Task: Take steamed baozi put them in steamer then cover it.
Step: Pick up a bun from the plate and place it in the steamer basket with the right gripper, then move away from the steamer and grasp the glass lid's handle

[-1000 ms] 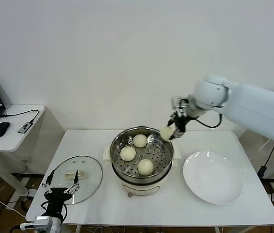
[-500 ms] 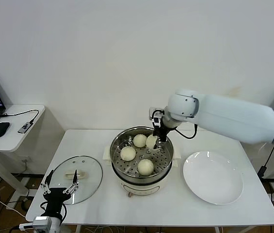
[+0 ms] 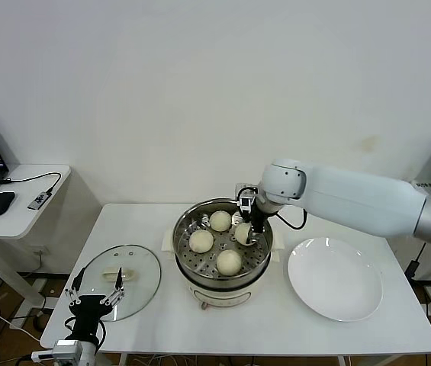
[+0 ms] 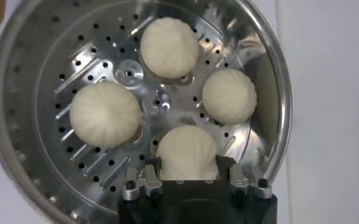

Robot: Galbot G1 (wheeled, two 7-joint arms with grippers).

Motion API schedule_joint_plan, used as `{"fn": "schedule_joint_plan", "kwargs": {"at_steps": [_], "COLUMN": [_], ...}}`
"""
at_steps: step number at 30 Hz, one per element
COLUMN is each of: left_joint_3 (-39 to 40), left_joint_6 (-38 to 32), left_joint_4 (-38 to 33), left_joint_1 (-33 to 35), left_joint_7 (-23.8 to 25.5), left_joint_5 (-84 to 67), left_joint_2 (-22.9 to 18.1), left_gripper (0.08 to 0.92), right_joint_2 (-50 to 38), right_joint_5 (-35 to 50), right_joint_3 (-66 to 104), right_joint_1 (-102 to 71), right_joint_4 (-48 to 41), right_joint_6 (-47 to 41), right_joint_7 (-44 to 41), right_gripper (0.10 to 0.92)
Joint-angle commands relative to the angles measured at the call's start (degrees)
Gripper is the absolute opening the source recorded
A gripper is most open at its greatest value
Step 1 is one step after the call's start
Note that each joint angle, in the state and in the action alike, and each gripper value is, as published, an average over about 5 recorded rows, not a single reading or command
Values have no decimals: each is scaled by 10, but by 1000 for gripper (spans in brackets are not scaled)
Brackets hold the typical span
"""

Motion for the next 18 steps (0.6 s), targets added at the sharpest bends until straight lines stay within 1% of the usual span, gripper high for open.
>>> {"fn": "schedule_joint_plan", "kwargs": {"at_steps": [1,4,7,9,12,14,16,18], "left_joint_3": [1,2,2,1,0,0,0,0], "left_joint_6": [0,0,0,0,0,2,4,5], "left_joint_4": [-1,-1,-2,-3,-4,-5,-7,-9], "left_joint_1": [0,0,0,-1,-1,-1,0,1], "left_joint_7": [0,0,0,0,-1,-2,-4,-5], "left_joint_5": [0,1,0,0,-2,-3,-4,-3], "left_joint_2": [0,0,0,0,0,0,0,1], "left_gripper": [823,823,823,823,823,823,823,823], "right_joint_2": [-16,-40,-69,-92,-142,-188,-238,-281], "right_joint_5": [13,26,39,56,107,129,128,110], "right_joint_3": [16,35,62,89,145,198,260,342], "right_joint_1": [-4,11,20,11,-38,-96,-180,-289], "right_joint_4": [27,61,100,125,177,216,251,279], "right_joint_6": [-5,-5,-5,-4,6,32,79,140], "right_joint_7": [20,27,41,76,202,288,346,385], "right_gripper": [762,813,821,822,823,823,823,823]}}
